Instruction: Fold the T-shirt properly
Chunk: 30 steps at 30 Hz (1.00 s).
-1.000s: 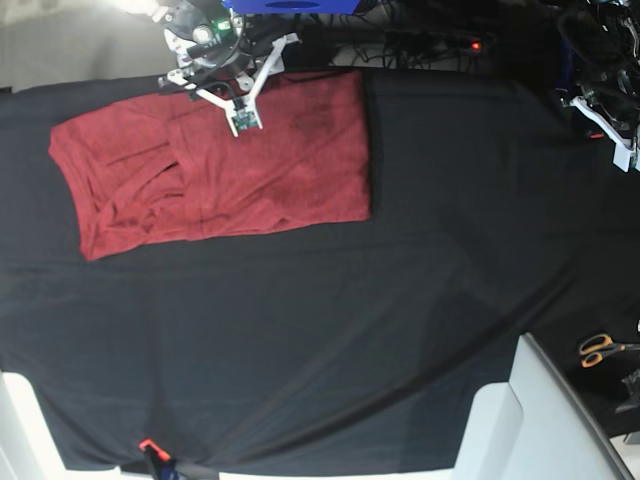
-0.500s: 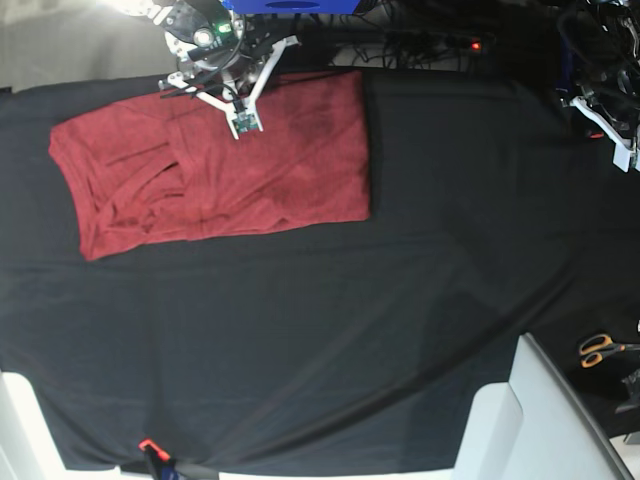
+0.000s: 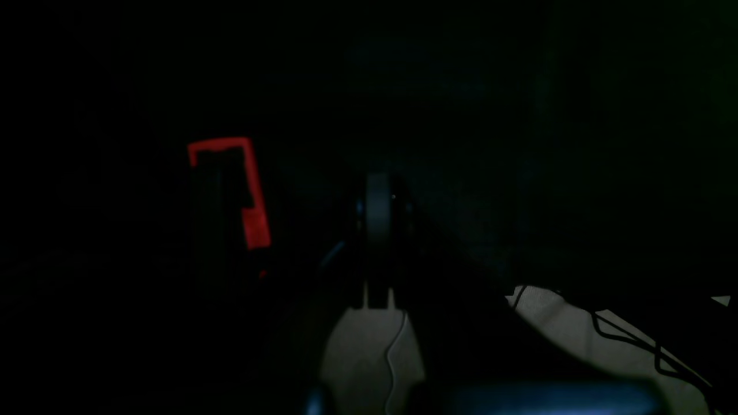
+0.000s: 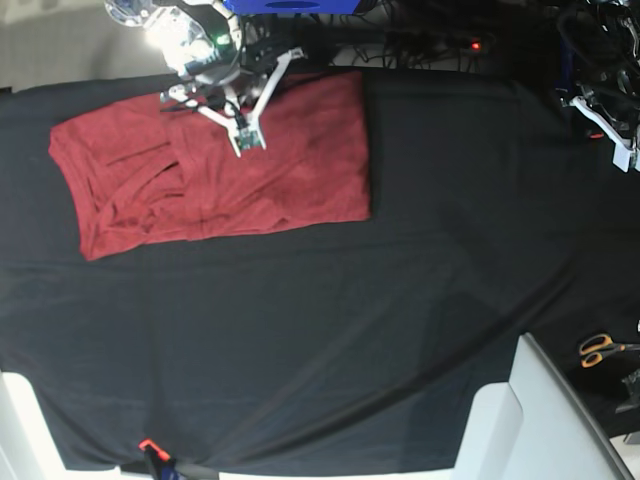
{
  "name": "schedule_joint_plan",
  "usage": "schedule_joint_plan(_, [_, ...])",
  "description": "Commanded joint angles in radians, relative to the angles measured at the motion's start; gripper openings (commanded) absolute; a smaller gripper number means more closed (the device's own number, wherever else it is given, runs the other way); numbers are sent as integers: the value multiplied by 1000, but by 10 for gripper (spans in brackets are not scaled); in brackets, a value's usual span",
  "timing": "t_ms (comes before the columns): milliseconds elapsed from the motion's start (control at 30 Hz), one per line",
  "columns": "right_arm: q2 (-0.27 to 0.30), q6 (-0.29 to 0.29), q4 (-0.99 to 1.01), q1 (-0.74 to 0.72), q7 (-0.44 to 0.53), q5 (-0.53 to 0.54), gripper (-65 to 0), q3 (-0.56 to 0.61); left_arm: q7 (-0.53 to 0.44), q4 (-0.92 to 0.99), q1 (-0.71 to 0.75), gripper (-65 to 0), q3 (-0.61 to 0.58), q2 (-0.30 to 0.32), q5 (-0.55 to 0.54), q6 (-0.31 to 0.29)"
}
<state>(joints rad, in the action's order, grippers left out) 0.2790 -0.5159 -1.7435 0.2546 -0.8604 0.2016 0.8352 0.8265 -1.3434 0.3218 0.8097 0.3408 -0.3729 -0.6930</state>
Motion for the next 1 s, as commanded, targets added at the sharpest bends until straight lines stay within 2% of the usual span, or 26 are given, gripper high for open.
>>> schedule_joint_plan(0, [-1,-5,-11,-7,7,-4,-630,0,-11,-12,3,-650,6,22,-10,-5])
schedule_joint_plan(200, [-1,-7,49,-38,19,-4,-630,0,-11,-12,3,-650,6,22,-10,-5])
schedule_joint_plan(333, [4,-7,61,-42,85,-6,-630,0,-11,-11,3,-650,6,22,-10,-5])
schedule_joint_plan(700, [1,-7,63,-44,92,-6,-617,0,-11,-11,1,-650,6,22,-10,-5])
schedule_joint_plan(767, [1,-7,63,-42,92,-6,-564,0,-11,-11,1,-650,6,20,-10,-5])
schedule_joint_plan(900, [1,-7,53,-36,91,-6,-371,0,-11,-11,1,-650,6,20,-10,-5])
schedule_joint_plan(967, [3,-7,53,-36,91,-6,-303,0,-11,-11,1,-650,6,20,-10,-5])
